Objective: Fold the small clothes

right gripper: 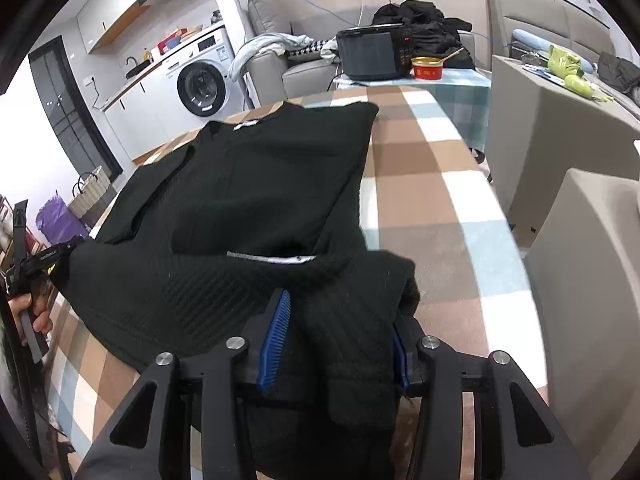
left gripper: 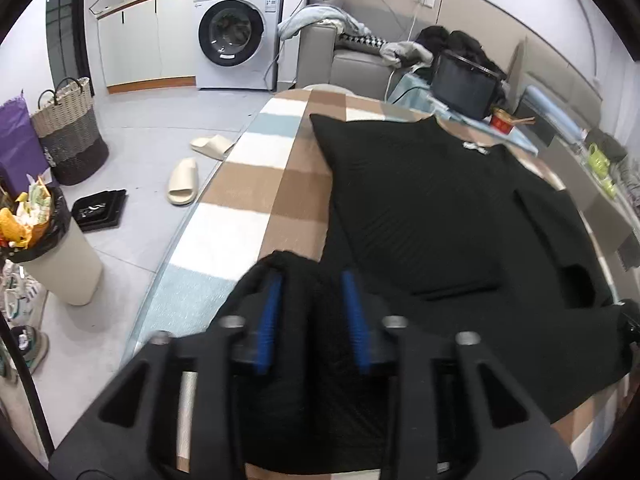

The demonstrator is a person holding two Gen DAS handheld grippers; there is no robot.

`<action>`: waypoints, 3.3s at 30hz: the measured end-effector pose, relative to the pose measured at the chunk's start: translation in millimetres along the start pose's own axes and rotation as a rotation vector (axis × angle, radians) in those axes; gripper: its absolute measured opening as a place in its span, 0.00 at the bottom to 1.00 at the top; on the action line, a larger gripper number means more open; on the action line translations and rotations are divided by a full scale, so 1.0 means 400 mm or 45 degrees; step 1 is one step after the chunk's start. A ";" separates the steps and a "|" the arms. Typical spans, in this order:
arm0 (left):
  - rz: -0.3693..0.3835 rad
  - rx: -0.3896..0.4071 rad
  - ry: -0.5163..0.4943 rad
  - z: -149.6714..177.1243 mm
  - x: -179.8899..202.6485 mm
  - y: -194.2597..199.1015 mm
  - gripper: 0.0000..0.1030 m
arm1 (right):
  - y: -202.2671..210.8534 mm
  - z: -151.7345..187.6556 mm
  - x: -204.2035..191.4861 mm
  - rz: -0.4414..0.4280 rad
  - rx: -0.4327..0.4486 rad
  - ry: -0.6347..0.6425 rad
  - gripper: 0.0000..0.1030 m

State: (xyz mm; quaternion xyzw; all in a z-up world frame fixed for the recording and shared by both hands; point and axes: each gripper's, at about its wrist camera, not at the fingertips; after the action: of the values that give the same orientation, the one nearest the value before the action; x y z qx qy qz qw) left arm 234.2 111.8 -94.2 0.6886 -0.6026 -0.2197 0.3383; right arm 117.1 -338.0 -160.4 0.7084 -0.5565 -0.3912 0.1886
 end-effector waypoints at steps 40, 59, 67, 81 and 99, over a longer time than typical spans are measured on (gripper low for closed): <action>0.003 -0.067 -0.222 0.252 0.005 0.258 0.58 | 0.126 0.112 0.053 -0.172 -0.024 -0.185 0.44; 0.227 -0.064 0.083 0.257 -0.116 0.331 0.09 | 0.170 0.114 0.069 -0.383 0.073 -0.287 0.07; 0.319 0.037 0.130 0.185 -0.120 0.403 0.08 | 0.257 0.099 0.094 -0.505 0.251 -0.358 0.07; 0.364 0.094 0.208 -0.117 -0.089 0.259 0.03 | 0.180 -0.181 0.082 -0.401 0.400 -0.368 0.07; 0.125 -0.150 0.206 0.012 -0.119 0.077 0.59 | -0.001 -0.135 0.144 -0.112 0.022 -0.319 0.51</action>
State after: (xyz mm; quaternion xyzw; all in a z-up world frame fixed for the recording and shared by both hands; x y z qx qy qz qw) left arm 201.4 156.0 -79.9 0.6527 -0.5925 -0.1815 0.4359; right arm 162.8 -401.0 -147.0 0.6792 -0.5476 -0.4795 0.0941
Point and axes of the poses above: each gripper's, at about its wrist camera, not at the fingertips, and y roughly against the way its jaws point, x to its right, z to its underside, and after that the axes turned 2 degrees about -z, right-handed
